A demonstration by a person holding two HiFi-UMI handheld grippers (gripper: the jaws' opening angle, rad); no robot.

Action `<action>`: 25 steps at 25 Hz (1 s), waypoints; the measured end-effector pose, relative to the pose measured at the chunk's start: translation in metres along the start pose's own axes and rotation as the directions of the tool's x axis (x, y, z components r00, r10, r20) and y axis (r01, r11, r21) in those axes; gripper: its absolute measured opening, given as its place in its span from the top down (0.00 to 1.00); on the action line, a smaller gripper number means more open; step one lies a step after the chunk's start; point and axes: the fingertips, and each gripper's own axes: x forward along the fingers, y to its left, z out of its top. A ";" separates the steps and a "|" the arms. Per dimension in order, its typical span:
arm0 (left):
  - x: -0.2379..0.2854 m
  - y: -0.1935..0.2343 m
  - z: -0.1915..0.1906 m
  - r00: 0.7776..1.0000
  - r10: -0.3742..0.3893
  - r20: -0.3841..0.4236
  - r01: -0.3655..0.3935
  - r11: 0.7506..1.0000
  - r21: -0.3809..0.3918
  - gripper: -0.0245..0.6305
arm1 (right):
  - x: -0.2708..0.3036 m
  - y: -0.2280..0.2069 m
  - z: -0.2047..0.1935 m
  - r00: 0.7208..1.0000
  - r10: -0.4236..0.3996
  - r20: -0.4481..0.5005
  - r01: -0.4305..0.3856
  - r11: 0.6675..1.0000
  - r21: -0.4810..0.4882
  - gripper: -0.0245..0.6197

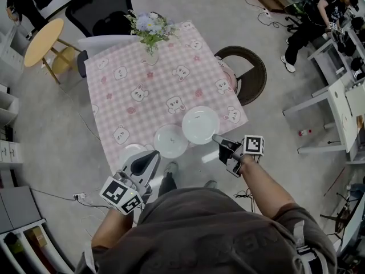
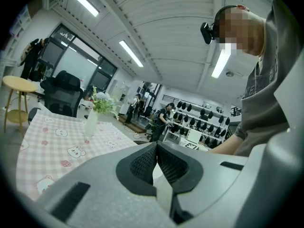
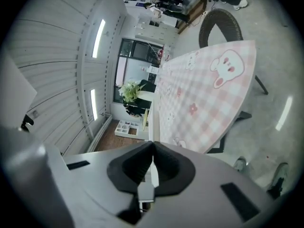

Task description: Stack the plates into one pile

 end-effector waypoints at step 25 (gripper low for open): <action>-0.077 0.034 -0.011 0.988 0.151 0.026 -0.150 0.988 -0.037 0.95 | 0.100 -0.035 -0.101 0.918 -0.269 -0.290 0.246 0.962 -0.116 0.83</action>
